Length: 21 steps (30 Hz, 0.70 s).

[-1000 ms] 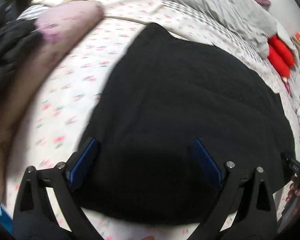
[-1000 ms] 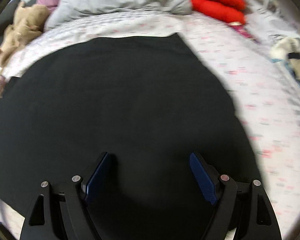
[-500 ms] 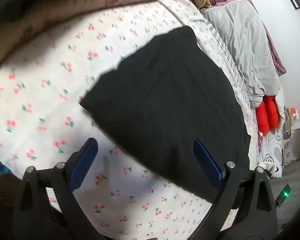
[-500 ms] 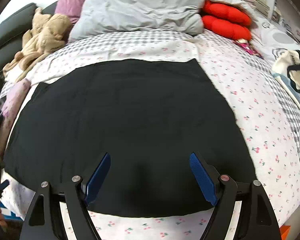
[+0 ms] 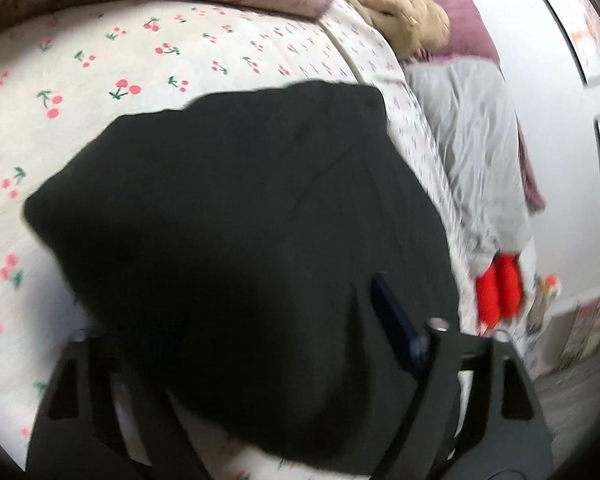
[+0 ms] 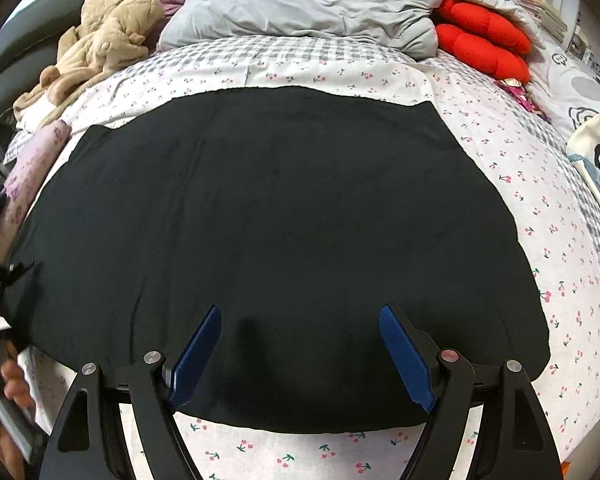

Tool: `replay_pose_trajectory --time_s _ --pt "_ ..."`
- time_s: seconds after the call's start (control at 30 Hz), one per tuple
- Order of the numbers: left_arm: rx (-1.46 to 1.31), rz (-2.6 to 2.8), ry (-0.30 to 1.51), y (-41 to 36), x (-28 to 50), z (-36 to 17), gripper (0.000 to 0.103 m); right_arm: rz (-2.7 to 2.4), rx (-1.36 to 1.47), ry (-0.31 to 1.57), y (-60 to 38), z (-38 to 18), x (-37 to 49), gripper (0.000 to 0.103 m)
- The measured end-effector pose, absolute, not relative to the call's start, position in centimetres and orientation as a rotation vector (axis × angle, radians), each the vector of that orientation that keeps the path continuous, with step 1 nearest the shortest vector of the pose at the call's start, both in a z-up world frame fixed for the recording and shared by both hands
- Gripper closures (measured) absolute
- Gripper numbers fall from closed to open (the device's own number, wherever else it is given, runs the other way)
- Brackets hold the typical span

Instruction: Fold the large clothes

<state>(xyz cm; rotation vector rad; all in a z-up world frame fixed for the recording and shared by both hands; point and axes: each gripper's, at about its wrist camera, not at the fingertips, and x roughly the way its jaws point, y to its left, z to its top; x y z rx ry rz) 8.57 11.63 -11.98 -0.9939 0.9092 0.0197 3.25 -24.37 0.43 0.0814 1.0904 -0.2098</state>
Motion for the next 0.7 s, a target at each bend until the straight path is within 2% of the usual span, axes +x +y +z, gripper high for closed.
replay_pose_trajectory --time_s 0.1,0.17,0.33,0.47,0.6,0.7 --pt "-1.115 0.013 0.912 13.0 9.4 -12.9 0.074 -0.204 0.078 1.069 -23.9 0.8 3.1 0.02" --pt "-1.104 -0.024 0.888 13.0 9.4 -11.2 0.081 -0.193 0.082 1.022 -23.3 1.8 3.0 0.02" --pt "-0.926 -0.204 0.707 13.5 8.4 -1.7 0.082 -0.134 0.086 0.913 -21.1 4.4 3.0 0.02" --pt "-0.795 -0.152 0.641 16.1 7.3 1.9 0.082 -0.039 0.081 0.874 -17.8 4.8 3.4 0.021" --pt "-0.774 -0.047 0.803 19.1 8.7 -1.6 0.081 0.079 0.05 0.925 -13.3 3.1 4.8 0.021" --pt "-0.856 0.021 0.9 20.5 8.8 -5.6 0.081 0.158 0.039 0.998 -10.1 0.9 5.9 0.029"
